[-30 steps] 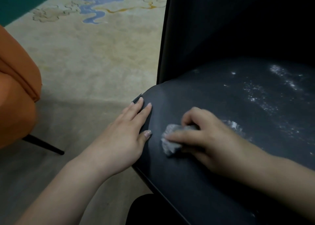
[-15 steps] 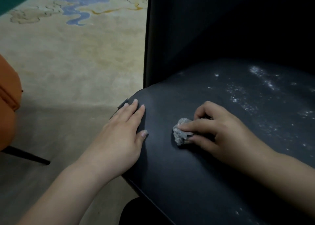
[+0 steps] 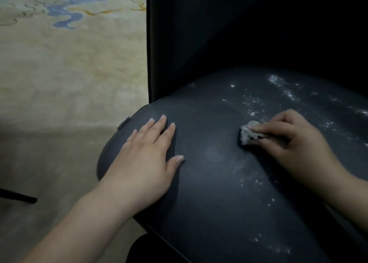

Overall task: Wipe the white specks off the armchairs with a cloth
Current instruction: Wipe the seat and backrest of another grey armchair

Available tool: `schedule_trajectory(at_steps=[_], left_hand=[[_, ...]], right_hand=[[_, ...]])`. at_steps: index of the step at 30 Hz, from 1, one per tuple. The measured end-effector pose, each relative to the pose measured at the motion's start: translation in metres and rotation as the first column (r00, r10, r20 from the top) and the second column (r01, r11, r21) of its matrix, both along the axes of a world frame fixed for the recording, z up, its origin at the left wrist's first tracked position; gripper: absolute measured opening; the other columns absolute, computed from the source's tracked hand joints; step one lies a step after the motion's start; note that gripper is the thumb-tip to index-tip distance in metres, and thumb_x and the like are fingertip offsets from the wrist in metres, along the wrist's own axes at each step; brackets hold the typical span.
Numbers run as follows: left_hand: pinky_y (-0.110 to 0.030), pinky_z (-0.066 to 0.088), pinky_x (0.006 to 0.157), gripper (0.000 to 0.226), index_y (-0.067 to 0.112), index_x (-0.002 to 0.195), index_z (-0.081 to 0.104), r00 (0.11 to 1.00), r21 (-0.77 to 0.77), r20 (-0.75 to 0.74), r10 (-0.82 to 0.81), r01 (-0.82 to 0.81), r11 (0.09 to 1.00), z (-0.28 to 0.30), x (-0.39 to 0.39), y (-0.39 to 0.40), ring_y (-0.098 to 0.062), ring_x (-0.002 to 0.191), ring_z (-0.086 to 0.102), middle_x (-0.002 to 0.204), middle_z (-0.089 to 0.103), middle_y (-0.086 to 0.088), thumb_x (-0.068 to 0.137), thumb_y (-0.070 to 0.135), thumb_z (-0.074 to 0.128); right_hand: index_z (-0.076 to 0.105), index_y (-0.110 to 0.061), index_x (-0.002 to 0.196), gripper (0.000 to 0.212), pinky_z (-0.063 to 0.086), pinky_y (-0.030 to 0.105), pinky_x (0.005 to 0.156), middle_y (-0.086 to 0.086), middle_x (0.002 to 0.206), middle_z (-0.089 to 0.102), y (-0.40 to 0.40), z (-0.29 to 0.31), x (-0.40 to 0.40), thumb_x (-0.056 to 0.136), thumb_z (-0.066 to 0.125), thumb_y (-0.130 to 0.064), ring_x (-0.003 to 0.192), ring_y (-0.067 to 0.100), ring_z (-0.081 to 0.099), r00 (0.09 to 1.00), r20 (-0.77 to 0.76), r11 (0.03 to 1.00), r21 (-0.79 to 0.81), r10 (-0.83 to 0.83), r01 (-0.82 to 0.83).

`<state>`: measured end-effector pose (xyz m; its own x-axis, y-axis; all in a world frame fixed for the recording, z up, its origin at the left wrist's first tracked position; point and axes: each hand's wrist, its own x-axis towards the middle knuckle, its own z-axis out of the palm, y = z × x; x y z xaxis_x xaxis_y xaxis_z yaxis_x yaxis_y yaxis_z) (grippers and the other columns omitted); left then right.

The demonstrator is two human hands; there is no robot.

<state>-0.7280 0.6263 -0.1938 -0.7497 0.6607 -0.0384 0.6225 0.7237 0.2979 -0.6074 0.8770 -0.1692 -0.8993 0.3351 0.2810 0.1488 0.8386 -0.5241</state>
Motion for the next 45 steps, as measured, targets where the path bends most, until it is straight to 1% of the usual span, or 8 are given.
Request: schedule_trajectory(at_steps=[4, 9, 13, 18, 24, 28, 39, 45], left_hand=[[-0.03, -0.003, 0.117, 0.075, 0.034, 0.153, 0.003, 1.0, 0.004, -0.002, -0.002, 0.002, 1.0, 0.0, 0.002, 0.01, -0.008, 0.147, -0.01, 0.16, -0.007, 0.014, 0.086, 0.062, 0.02], [-0.03, -0.002, 0.117, 0.076, 0.034, 0.153, 0.005, 1.0, 0.008, -0.01, -0.021, 0.021, 1.0, 0.0, 0.002, 0.016, -0.008, 0.147, -0.007, 0.16, -0.004, 0.015, 0.085, 0.063, 0.02], [-0.03, -0.002, 0.117, 0.073, 0.034, 0.153, 0.006, 1.0, 0.003, -0.023, -0.016, 0.016, 1.0, -0.001, 0.002, 0.022, -0.008, 0.147, -0.006, 0.161, -0.004, 0.014, 0.088, 0.061, 0.023], [-0.028, -0.003, 0.117, 0.075, 0.036, 0.153, 0.006, 1.0, 0.012, -0.004, -0.028, 0.028, 1.0, -0.001, 0.0, 0.019, -0.006, 0.147, -0.006, 0.16, -0.004, 0.017, 0.085, 0.065, 0.017], [-0.029, -0.002, 0.117, 0.072, 0.037, 0.153, 0.006, 1.0, 0.014, 0.001, -0.02, 0.02, 1.0, -0.003, 0.0, 0.02, -0.005, 0.146, -0.007, 0.16, -0.005, 0.017, 0.087, 0.062, 0.023], [-0.029, 0.0, 0.119, 0.073, 0.036, 0.153, 0.008, 1.0, 0.027, 0.008, -0.026, 0.026, 0.999, -0.003, 0.0, 0.019, -0.005, 0.147, -0.005, 0.16, -0.002, 0.016, 0.086, 0.063, 0.022], [-0.029, 0.001, 0.119, 0.081, 0.036, 0.153, 0.009, 1.0, 0.026, 0.012, -0.025, 0.025, 0.999, -0.003, 0.0, 0.018, -0.005, 0.147, -0.003, 0.16, 0.0, 0.016, 0.079, 0.069, 0.012], [-0.026, -0.002, 0.117, 0.076, 0.037, 0.152, 0.007, 1.0, 0.021, 0.005, -0.022, 0.022, 1.0, -0.003, 0.0, 0.018, -0.004, 0.146, -0.004, 0.16, -0.001, 0.017, 0.082, 0.066, 0.017]], right_hand=[[0.075, -0.02, 0.098, 0.023, 0.034, 0.002, 0.071, 0.0, 0.087, 0.05, -0.035, -0.009, 0.005, 0.075, 0.073, -0.021, 0.073, 0.009, 0.049, 0.965, 0.042, 0.965, 0.044, 0.257, -0.259], [0.072, -0.025, 0.101, 0.025, 0.036, 0.005, 0.074, 0.002, 0.089, 0.05, 0.01, -0.001, 0.006, 0.079, 0.075, -0.014, 0.082, 0.019, 0.055, 0.996, -0.018, 0.996, -0.028, -0.087, 0.086], [0.072, -0.023, 0.101, 0.023, 0.041, 0.018, 0.075, 0.001, 0.089, 0.048, -0.038, -0.011, 0.014, 0.079, 0.068, -0.026, 0.08, 0.018, 0.051, 0.984, 0.014, 0.984, 0.018, 0.178, -0.178], [0.066, -0.023, 0.12, 0.035, 0.039, 0.022, 0.08, 0.003, 0.093, 0.044, -0.001, -0.007, 0.009, 0.085, 0.069, -0.018, 0.088, 0.023, 0.05, 0.997, 0.058, 0.997, 0.055, -0.058, 0.055], [0.067, -0.03, 0.119, 0.037, 0.044, 0.027, 0.076, 0.003, 0.092, 0.045, -0.054, -0.009, 0.016, 0.083, 0.066, -0.024, 0.084, 0.023, 0.05, 0.973, 0.068, 0.974, 0.043, 0.22, -0.223], [0.069, -0.024, 0.116, 0.033, 0.039, 0.026, 0.075, 0.009, 0.092, 0.045, -0.011, -0.007, 0.007, 0.084, 0.069, -0.019, 0.083, 0.025, 0.049, 0.999, 0.033, 0.997, 0.076, -0.005, 0.002], [0.068, -0.02, 0.118, 0.038, 0.039, 0.028, 0.07, 0.009, 0.089, 0.046, -0.015, -0.011, 0.026, 0.082, 0.072, -0.012, 0.077, 0.024, 0.048, 1.0, 0.026, 0.994, 0.112, 0.01, -0.013], [0.066, -0.026, 0.12, 0.039, 0.046, 0.03, 0.074, 0.007, 0.093, 0.048, -0.07, -0.014, 0.019, 0.081, 0.066, -0.02, 0.082, 0.024, 0.051, 0.956, 0.039, 0.954, 0.067, 0.29, -0.292]])
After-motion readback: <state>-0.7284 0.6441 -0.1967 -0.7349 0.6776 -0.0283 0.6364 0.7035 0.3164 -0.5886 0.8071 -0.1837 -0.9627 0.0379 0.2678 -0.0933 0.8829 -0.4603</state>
